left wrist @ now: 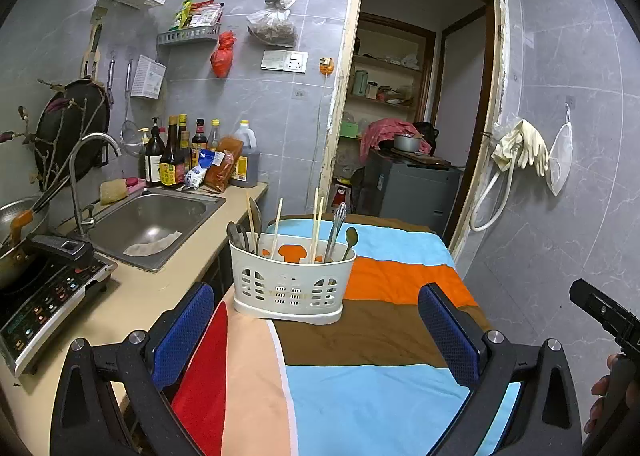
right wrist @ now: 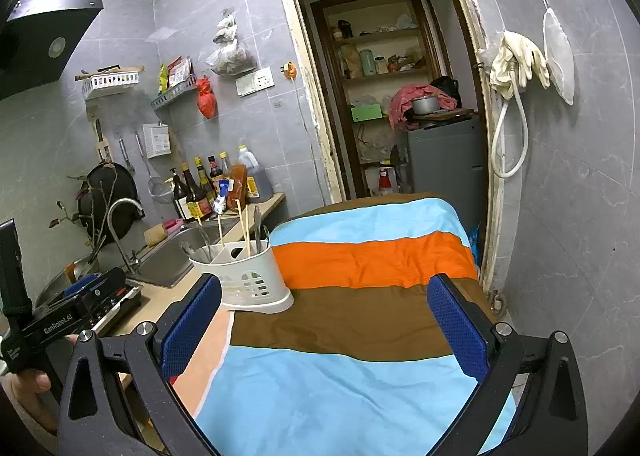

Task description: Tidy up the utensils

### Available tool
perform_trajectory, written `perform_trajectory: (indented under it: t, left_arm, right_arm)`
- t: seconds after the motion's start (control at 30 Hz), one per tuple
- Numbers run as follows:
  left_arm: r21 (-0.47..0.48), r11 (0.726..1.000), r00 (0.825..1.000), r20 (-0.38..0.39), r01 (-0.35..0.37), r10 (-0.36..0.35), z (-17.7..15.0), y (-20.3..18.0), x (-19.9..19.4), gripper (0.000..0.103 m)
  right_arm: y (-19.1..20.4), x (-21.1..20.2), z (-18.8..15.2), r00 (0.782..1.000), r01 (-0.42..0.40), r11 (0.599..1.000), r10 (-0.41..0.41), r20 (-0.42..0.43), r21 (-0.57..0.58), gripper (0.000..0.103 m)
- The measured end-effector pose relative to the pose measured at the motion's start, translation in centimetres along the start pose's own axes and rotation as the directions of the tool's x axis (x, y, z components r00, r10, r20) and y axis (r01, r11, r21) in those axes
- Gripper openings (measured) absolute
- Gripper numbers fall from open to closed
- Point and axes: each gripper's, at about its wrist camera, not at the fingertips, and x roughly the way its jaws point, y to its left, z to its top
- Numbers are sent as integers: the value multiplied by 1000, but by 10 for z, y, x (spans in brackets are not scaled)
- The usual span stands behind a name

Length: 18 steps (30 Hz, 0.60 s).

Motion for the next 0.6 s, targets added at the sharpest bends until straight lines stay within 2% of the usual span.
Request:
perform_trajectory:
  t: [0.6]
  left_arm:
    - [11, 1000, 1000, -2, 1, -1, 2, -3, 2, 103]
  right_arm:
    - [-11, 6, 0, 1000, 1, 1000, -1, -6, 16, 101]
